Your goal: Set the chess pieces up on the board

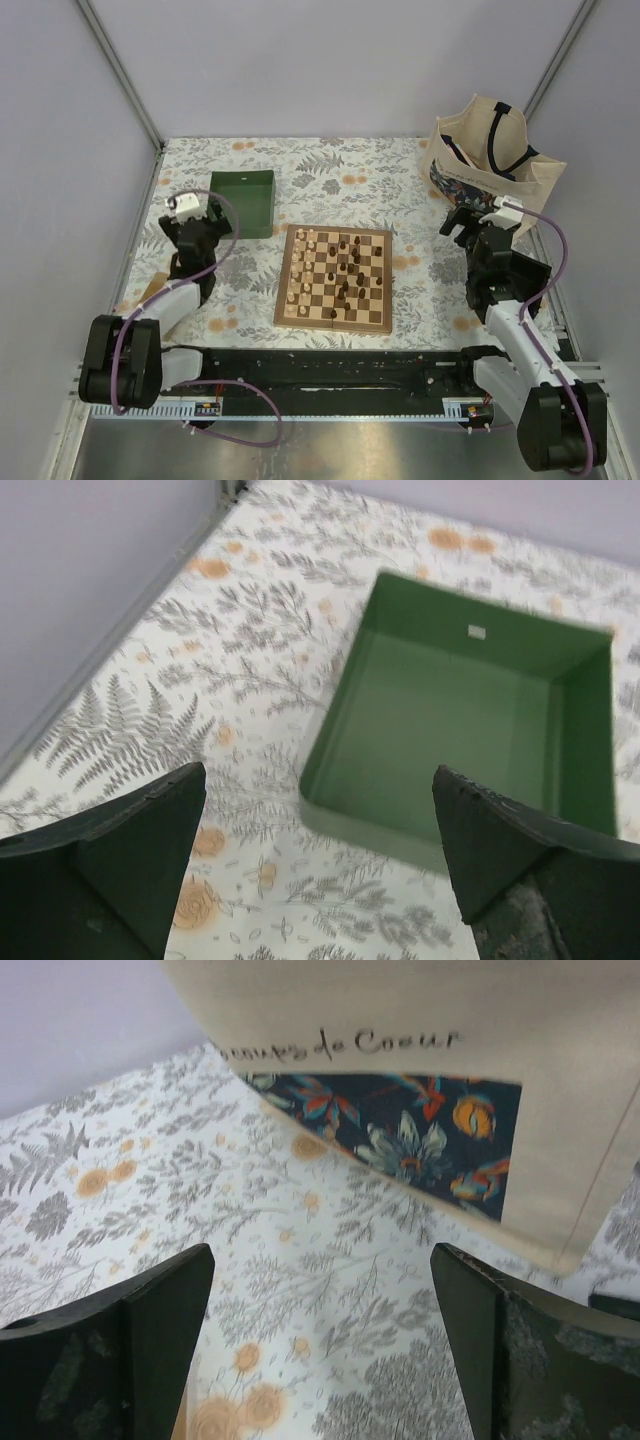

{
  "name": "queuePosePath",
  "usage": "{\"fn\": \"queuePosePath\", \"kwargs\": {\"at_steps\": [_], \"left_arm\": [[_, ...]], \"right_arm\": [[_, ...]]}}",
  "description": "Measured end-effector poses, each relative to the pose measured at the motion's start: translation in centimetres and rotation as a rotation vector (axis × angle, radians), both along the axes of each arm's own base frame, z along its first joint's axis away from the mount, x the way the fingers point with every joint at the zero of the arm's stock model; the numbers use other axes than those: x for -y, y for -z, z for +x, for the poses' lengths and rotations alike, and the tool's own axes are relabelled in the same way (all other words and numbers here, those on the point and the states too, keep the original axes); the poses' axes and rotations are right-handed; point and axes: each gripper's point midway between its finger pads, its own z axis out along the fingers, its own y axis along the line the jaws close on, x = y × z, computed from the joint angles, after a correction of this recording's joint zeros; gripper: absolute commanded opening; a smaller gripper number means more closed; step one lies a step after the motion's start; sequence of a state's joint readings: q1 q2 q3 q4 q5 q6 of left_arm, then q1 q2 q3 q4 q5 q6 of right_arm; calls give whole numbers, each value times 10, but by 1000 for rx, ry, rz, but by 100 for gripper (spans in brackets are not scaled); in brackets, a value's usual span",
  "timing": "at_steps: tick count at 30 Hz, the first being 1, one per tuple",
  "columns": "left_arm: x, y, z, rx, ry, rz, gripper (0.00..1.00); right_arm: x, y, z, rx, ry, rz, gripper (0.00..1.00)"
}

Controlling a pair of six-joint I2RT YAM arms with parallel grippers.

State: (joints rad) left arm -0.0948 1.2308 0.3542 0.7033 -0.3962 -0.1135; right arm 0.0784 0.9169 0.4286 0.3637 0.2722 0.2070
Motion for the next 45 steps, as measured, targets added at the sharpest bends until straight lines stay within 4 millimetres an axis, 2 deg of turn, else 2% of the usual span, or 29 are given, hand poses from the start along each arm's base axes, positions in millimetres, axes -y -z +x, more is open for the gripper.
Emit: {"fn": "queuePosePath", "kwargs": {"at_steps": [2, 5, 7, 9, 14, 18, 24, 27, 30, 36, 41, 44, 45], "left_arm": [[-4, -25, 8, 1, -54, -47, 99], [-5, -74, 16, 47, -98, -128, 99], [-3, -94, 12, 66, -99, -169, 99], [-2, -101, 2, 52, -116, -224, 99], [-8, -91, -29, -84, -229, -342, 99], [-10, -81, -49, -219, -253, -319, 99], [-6, -58, -73, -363, -220, -285, 99], [-3, -58, -81, -367, -192, -286, 99], [3, -64, -86, -343, -148, -295, 99], [20, -69, -92, -319, -31, -326, 99], [42, -75, -101, -286, 95, -378, 99], [48, -64, -109, -298, 130, -391, 99], [50, -60, -112, -308, 138, -395, 99]], "right_arm": [[-3, 5, -6, -32, -5, 37, 100], [-9, 12, -12, -101, -14, 103, 100], [-14, 10, -16, -134, -26, 138, 99], [-20, 5, -21, -151, -46, 170, 99], [-43, 0, -30, -193, -165, 218, 99], [-57, 2, -32, -311, -230, 242, 99], [-74, -14, -32, -346, -297, 315, 100], [-89, -19, -35, -325, -367, 373, 99], [-102, -14, -38, -344, -422, 430, 99], [-113, 13, -40, -518, -438, 386, 91], [-137, 11, -44, -607, -498, 283, 77], [-147, 22, -45, -661, -507, 240, 68], [-150, 29, -46, -685, -508, 229, 68]]}}
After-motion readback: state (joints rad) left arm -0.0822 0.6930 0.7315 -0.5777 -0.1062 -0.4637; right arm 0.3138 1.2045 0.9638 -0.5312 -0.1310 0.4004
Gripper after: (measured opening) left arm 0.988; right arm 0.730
